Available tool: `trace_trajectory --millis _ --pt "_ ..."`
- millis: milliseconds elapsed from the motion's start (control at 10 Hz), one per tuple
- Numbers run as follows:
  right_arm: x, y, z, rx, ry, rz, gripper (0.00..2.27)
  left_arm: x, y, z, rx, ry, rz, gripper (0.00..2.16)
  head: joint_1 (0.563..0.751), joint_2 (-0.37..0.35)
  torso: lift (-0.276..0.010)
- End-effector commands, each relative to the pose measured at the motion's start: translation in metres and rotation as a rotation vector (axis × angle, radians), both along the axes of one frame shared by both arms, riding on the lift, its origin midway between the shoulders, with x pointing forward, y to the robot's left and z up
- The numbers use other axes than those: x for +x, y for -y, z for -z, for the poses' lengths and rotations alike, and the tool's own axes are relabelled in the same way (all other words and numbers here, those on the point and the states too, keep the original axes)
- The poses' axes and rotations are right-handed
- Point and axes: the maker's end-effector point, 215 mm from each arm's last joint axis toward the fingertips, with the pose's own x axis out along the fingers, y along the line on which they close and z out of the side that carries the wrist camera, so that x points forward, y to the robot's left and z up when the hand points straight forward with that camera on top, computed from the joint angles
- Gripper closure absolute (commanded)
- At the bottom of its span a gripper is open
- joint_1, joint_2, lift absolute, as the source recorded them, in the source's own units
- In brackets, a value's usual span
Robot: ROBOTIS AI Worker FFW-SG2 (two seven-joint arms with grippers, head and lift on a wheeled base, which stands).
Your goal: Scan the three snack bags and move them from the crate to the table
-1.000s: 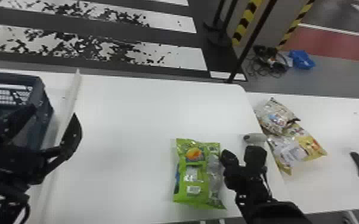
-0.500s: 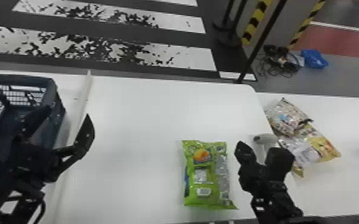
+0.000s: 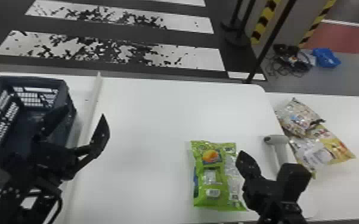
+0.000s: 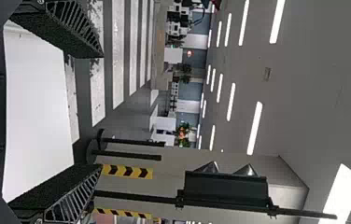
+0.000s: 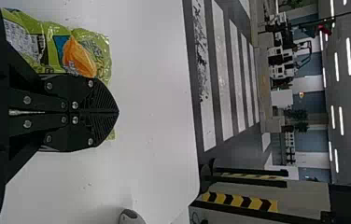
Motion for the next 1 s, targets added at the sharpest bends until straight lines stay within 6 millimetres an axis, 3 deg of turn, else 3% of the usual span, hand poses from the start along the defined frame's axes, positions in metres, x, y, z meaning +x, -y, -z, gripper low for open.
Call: trace_trajectory --millis 0,200,400,900 --pt "-0.007 -0.005 0.016 0.019 -0.015 0.004 2.25 0.0 -0.001 -0.001 -0.003 0.003 -0.001 0.03 0.695 -0.148 -0.062" --pt "-0.01 -0.009 0.034 0.034 -0.022 0.01 2.25 -0.002 -0.002 -0.001 -0.006 0.006 -0.004 0.03 0.695 -0.14 -0.062" --pt "-0.009 -0.01 0.039 0.059 -0.018 0.015 2.25 -0.002 -0.002 0.001 -0.005 0.001 -0.005 0.03 0.695 -0.135 -0.062" --pt "-0.012 -0.045 0.047 0.119 -0.026 -0.028 2.25 0.001 -0.007 0.004 -0.002 -0.002 -0.02 0.03 0.695 -0.098 -0.062"
